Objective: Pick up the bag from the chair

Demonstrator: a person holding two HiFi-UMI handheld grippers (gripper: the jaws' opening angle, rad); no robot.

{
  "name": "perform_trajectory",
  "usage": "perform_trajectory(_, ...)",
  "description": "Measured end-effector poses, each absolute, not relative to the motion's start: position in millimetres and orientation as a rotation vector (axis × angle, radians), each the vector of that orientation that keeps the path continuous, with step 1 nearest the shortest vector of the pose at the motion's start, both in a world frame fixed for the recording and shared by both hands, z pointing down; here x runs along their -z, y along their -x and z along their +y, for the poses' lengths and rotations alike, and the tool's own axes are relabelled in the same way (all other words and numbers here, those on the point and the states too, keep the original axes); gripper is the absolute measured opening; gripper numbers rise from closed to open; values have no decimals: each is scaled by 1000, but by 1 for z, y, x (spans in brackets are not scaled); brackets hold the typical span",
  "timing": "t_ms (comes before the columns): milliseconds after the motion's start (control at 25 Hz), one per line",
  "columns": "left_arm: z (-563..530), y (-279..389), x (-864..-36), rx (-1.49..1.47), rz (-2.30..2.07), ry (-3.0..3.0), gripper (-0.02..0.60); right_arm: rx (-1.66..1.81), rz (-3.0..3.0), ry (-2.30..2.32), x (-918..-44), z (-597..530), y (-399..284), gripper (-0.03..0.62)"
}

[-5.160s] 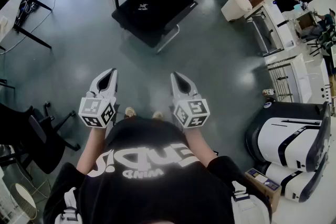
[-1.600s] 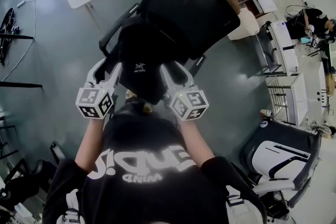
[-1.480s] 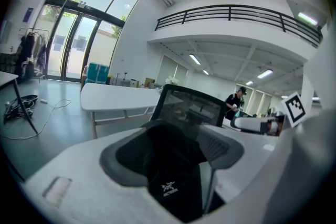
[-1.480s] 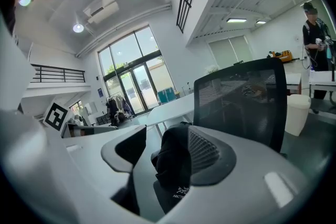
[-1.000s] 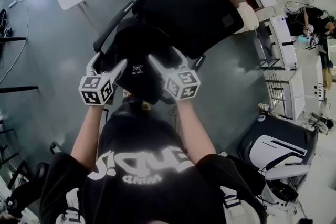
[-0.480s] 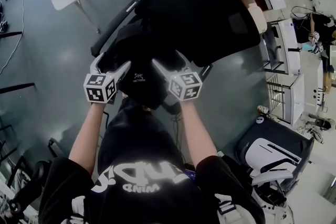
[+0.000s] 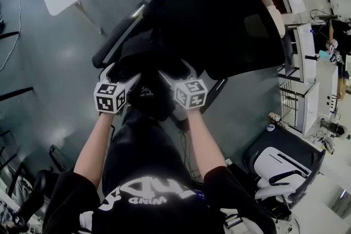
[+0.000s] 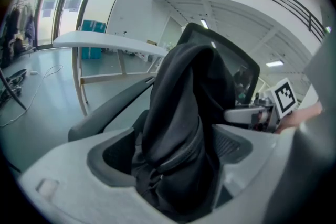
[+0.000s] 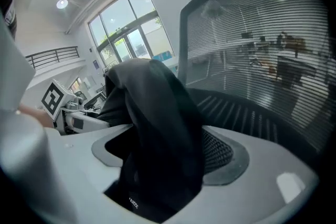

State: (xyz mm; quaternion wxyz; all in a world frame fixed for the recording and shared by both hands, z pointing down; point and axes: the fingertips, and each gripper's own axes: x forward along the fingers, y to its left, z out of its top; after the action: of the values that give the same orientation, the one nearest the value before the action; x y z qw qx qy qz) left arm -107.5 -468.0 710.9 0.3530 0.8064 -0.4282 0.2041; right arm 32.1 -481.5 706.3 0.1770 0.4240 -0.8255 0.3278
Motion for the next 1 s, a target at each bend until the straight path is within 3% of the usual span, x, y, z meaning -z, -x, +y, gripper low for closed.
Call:
perform_trajectory(80,-469,105,-720,-532,-1083,-2078,437,-946,-2332,-1205,-714,-483,-30,371)
perform_trajectory(160,-470,101,-725,-523,-1045,-2077,375,-967,-2335,-1200,-718,-483,-28,326)
perform_trajectory(240,-469,98,-726,-506,-1015,-2076,266,-978,-2341,-1182,-720,-481,-25,262)
perform_trajectory(480,-458,84,-714,-521,-962,-2120,53,-996,-2333,-1185,-717,-469,-28,136)
perform_trajectory(680,-445,67,-694,-565,-943,-2194,11,-982,-2317,-1246,-703,-460,-41,60)
perform_trajectory(1000,-418,50,-640,-514,-931,-2233,8,-981,-2343,-1301,-658,-437,-61,45)
